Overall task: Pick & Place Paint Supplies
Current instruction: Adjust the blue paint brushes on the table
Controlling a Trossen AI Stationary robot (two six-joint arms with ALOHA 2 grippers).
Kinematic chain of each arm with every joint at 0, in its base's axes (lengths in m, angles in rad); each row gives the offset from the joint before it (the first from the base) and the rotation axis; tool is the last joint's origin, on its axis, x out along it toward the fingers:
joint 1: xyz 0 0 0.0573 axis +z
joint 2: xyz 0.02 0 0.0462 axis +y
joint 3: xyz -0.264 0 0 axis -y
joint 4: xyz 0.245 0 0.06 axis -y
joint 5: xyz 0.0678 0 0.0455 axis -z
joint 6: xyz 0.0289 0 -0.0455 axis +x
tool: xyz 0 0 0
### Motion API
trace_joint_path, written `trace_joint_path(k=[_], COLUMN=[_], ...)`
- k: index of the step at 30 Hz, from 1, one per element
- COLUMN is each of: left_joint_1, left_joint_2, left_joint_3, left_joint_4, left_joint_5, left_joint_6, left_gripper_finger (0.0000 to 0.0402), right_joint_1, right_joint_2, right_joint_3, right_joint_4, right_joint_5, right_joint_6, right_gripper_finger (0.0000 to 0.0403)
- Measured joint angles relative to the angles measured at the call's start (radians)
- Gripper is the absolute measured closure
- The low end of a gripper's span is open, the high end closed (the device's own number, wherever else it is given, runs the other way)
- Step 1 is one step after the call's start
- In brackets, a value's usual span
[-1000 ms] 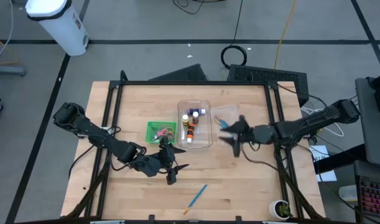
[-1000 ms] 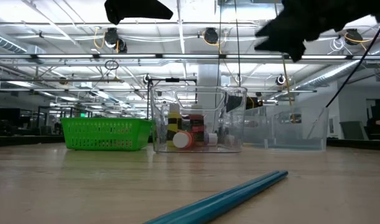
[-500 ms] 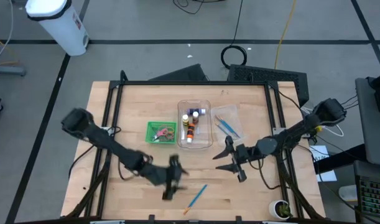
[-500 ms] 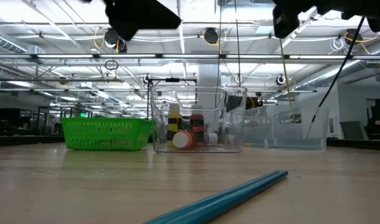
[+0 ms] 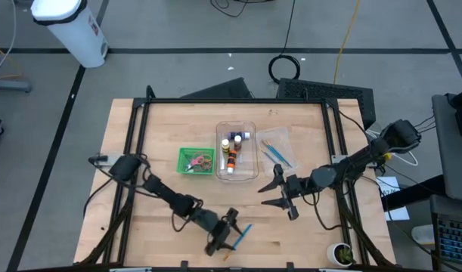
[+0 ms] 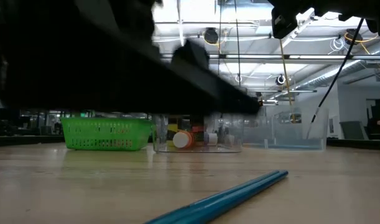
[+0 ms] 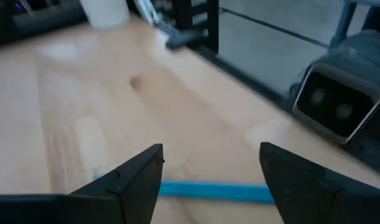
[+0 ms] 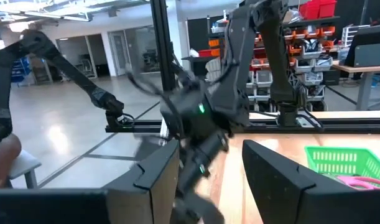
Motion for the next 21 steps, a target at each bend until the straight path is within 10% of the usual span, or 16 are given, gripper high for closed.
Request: trace_joint_path(k=[10,21], left_joint_1=[0.044,0.043], left_joint_2=[0.066,0.040], left_joint_3=[0.010,0.161], left_joint_4=[-0.054,-0.482], left_joint_5=[0.064,-0.043], left_joint_6=[0.011,-0.002], left_gripper_finger=[0.0218,0.0363], right_joint_1=[0.000,-0.005], right_joint_2=[0.000,0.000], right_joint_3=[0.000,0.000], right_joint_4=[-0.001,-0.011], right_joint_5=[0.000,0.000], right_joint_6=[-0.027,-0.019], right_gripper_finger=[0.0234,0.0234])
